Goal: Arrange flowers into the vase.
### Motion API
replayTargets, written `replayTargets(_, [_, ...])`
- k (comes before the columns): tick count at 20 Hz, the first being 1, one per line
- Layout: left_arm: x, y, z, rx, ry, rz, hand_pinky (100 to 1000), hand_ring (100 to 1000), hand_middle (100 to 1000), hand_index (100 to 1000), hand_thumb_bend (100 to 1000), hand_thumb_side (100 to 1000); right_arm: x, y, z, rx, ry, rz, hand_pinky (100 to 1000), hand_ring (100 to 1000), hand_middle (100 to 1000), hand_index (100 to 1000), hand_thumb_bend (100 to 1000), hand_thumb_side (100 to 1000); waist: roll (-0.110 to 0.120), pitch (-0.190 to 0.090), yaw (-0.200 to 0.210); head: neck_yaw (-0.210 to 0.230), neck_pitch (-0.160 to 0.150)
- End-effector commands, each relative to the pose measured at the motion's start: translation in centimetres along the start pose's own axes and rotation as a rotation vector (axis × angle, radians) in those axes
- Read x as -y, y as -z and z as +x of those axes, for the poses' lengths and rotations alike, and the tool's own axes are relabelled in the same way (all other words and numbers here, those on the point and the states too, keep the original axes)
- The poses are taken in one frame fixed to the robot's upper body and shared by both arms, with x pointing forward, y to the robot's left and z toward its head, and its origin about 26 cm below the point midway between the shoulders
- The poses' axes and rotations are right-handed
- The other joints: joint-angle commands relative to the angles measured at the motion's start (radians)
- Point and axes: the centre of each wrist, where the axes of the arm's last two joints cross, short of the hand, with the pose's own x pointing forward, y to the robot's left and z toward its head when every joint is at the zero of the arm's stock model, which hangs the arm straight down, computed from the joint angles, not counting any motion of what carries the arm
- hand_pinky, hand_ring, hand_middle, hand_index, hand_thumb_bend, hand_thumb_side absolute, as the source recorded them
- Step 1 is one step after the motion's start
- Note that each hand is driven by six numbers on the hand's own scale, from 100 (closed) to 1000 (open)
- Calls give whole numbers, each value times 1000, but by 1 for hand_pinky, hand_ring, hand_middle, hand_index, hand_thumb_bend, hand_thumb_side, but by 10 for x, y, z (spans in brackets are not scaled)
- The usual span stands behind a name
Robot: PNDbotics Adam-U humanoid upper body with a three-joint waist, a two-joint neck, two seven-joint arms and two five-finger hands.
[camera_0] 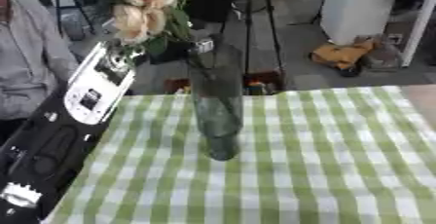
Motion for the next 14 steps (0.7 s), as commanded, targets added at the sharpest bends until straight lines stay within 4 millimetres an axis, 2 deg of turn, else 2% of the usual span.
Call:
replayTargets(1, [-20, -8, 3, -34, 49, -4, 821, 1000, 1000, 1000, 396, 810, -2, 4, 4, 17, 4, 10, 655, 743, 719, 786, 100, 816, -3, -32, 2, -4, 7])
replayTargets(14, [-24, -13, -1, -138, 123, -75, 848, 1000, 1000, 1000, 409, 817, -3, 3, 4, 11, 5, 8, 654, 743, 718, 786, 100, 809, -2, -37, 11, -8, 15])
